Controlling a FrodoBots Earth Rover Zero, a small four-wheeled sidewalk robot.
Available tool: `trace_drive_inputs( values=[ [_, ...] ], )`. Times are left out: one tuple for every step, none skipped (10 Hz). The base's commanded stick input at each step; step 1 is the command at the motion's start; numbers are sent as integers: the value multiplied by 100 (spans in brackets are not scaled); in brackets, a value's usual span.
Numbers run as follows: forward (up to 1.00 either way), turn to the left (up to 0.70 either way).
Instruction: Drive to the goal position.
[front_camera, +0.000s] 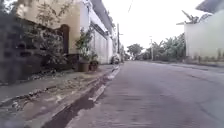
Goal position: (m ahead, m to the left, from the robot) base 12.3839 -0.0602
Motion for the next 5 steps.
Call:
trace_drive_inputs(
  values=[
    [100, -28],
    [100, -28],
    [100, -28],
    [100, -28],
    [100, -28]
  ],
)
